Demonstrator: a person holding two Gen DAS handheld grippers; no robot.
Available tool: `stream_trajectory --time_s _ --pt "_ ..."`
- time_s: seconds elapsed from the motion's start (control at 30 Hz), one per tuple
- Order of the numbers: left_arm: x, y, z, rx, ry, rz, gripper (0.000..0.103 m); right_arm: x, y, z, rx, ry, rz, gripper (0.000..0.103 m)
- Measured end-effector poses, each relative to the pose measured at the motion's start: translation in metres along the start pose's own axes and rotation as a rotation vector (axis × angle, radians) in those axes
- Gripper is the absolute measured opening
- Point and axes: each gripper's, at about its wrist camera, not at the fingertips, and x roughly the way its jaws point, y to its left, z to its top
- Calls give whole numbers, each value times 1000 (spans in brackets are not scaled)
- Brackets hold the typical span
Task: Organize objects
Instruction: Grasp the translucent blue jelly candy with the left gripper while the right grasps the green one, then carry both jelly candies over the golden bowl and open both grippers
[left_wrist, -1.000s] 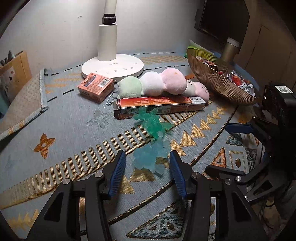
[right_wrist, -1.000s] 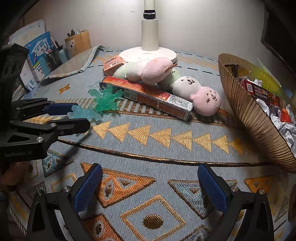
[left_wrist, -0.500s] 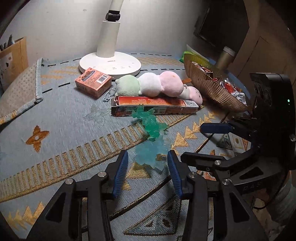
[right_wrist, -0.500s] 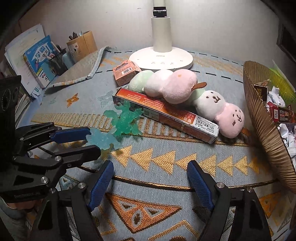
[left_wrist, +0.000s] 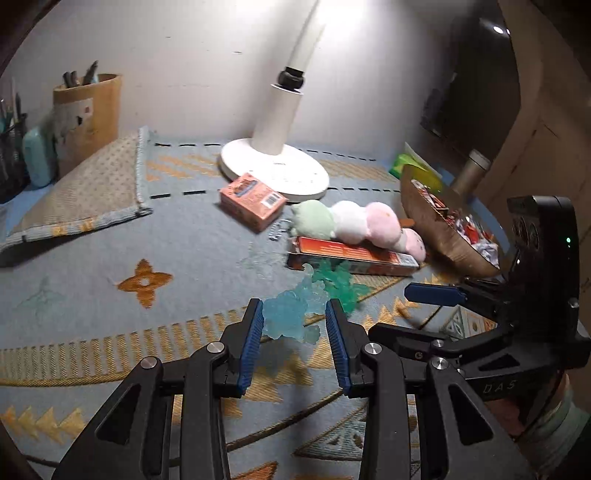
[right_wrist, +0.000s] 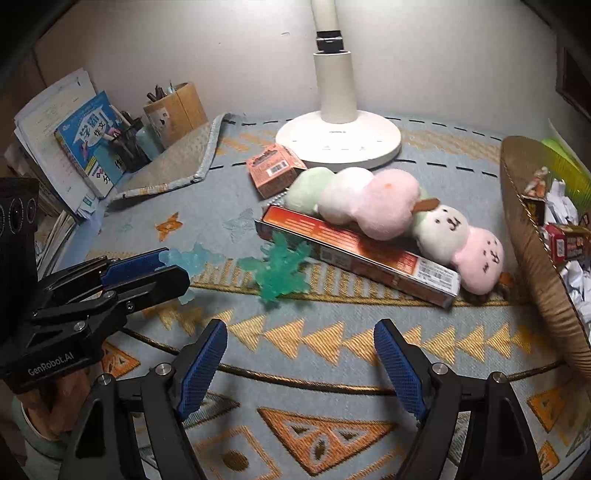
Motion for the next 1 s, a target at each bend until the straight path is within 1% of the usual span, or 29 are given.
stream_trajectory --time_s 0.07,0.1,0.23,0.27,0.3,0.4,0.47,0.53,0.63,0.77,0.87,0.9,0.93,0.97,1.0 --pt "4 6 0 -31 8 20 31 10 10 8 -13 -3 -5 73" --pt "6 7 0 -33 14 26 31 16 13 11 -16 -2 -9 67" --pt "11 -2 -2 15 24 59 31 37 18 21 -20 -11 -43 55" --pt "12 -4 -3 24 26 63 31 40 18 21 -21 -19 -47 51" --pt "13 -6 -4 31 28 64 31 39 19 20 -30 -46 -55 49" --pt "16 -7 -7 37 47 71 31 36 22 12 -70 -63 -65 33" --pt "18 -7 -10 31 66 60 31 28 22 1 -101 -53 -58 33" --pt "16 -12 -14 29 80 28 31 14 18 -16 -117 -48 -42 33" --pt "6 -26 -26 47 90 27 31 -12 6 -44 -136 -73 -66 33" --pt "-4 -43 -47 103 101 21 32 -40 -15 -77 -136 -89 -68 33" --pt "-2 -51 -56 132 110 5 32 -44 -20 -92 -175 -87 -83 33" --pt "1 -52 -58 137 123 -2 35 -43 -21 -95 -176 -78 -82 35" --pt "2 -53 -58 143 128 -12 42 -43 -23 -98 -168 -85 -75 40" --pt "1 -53 -58 143 122 -20 44 -44 -24 -99 -157 -85 -67 44" --pt "1 -52 -59 140 123 -23 45 -44 -26 -100 -148 -82 -49 58"
